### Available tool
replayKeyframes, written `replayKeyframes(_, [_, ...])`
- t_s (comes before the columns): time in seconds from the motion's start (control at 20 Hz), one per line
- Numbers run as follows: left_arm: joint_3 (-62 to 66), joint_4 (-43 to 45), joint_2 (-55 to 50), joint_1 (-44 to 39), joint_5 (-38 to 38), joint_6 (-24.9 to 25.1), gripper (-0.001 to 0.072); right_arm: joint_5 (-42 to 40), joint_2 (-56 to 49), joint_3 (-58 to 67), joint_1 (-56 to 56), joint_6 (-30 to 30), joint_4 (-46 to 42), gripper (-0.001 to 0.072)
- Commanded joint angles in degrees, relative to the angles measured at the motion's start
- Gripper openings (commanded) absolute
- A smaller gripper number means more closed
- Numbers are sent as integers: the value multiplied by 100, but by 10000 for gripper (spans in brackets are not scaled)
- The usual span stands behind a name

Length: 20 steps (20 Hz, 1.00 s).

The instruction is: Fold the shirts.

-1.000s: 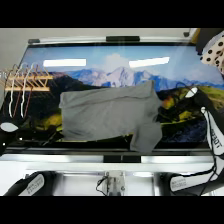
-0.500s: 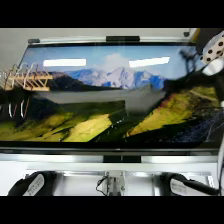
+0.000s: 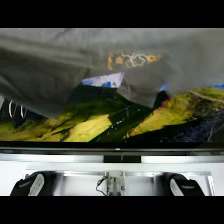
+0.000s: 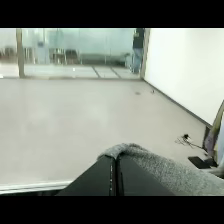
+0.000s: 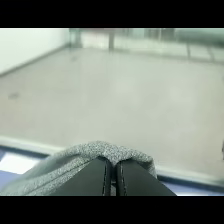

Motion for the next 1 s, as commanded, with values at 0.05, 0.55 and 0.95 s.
replayKeyframes(0.05, [120, 763, 413, 11, -603, -352, 27, 407, 619, 96, 2, 402, -516, 58])
replayKeyframes(0.55, [-3250, 1152, 225, -2, -1287, 127, 27, 3062, -883, -931, 2, 721, -1064, 59])
replayKeyframes(0.95, [-5598, -173, -2111, -275, 1005, 476, 27, -688, -3167, -3270, 9, 1054, -319, 59])
